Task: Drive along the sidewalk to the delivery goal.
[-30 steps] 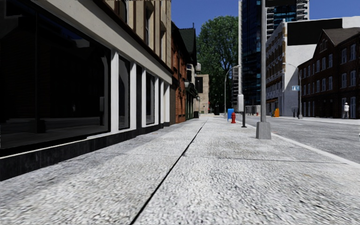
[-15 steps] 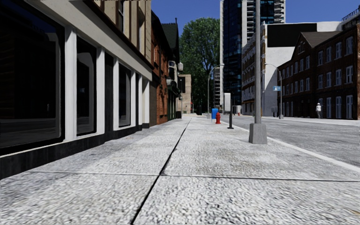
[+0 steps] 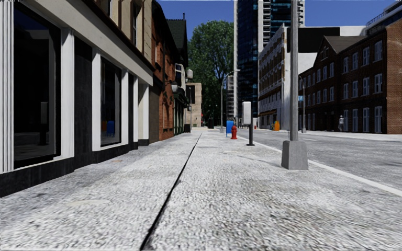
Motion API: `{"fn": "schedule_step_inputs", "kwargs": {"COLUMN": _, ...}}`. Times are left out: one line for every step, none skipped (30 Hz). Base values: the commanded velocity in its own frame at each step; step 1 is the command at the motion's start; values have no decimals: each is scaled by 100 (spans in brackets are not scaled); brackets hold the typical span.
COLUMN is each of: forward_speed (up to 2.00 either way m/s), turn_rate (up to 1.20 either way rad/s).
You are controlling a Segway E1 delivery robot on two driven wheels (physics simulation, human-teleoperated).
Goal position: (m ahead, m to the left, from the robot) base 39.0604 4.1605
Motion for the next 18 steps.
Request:
{"fn": "schedule_step_inputs", "kwargs": {"forward_speed": 200, "turn_rate": 0}}
{"fn": "schedule_step_inputs", "kwargs": {"forward_speed": 200, "turn_rate": 0}}
{"fn": "schedule_step_inputs", "kwargs": {"forward_speed": 200, "turn_rate": 0}}
{"fn": "schedule_step_inputs", "kwargs": {"forward_speed": 200, "turn_rate": 0}}
{"fn": "schedule_step_inputs", "kwargs": {"forward_speed": 200, "turn_rate": 0}}
{"fn": "schedule_step_inputs", "kwargs": {"forward_speed": 200, "turn_rate": 0}}
{"fn": "schedule_step_inputs", "kwargs": {"forward_speed": 200, "turn_rate": 0}}
{"fn": "schedule_step_inputs", "kwargs": {"forward_speed": 200, "turn_rate": 0}}
{"fn": "schedule_step_inputs", "kwargs": {"forward_speed": 200, "turn_rate": 0}}
{"fn": "schedule_step_inputs", "kwargs": {"forward_speed": 200, "turn_rate": 0}}
{"fn": "schedule_step_inputs", "kwargs": {"forward_speed": 200, "turn_rate": 0}}
{"fn": "schedule_step_inputs", "kwargs": {"forward_speed": 200, "turn_rate": 0}}
{"fn": "schedule_step_inputs", "kwargs": {"forward_speed": 200, "turn_rate": 0}}
{"fn": "schedule_step_inputs", "kwargs": {"forward_speed": 200, "turn_rate": 0}}
{"fn": "schedule_step_inputs", "kwargs": {"forward_speed": 200, "turn_rate": 0}}
{"fn": "schedule_step_inputs", "kwargs": {"forward_speed": 200, "turn_rate": 0}}
{"fn": "schedule_step_inputs", "kwargs": {"forward_speed": 200, "turn_rate": 0}}
{"fn": "schedule_step_inputs", "kwargs": {"forward_speed": 200, "turn_rate": 0}}
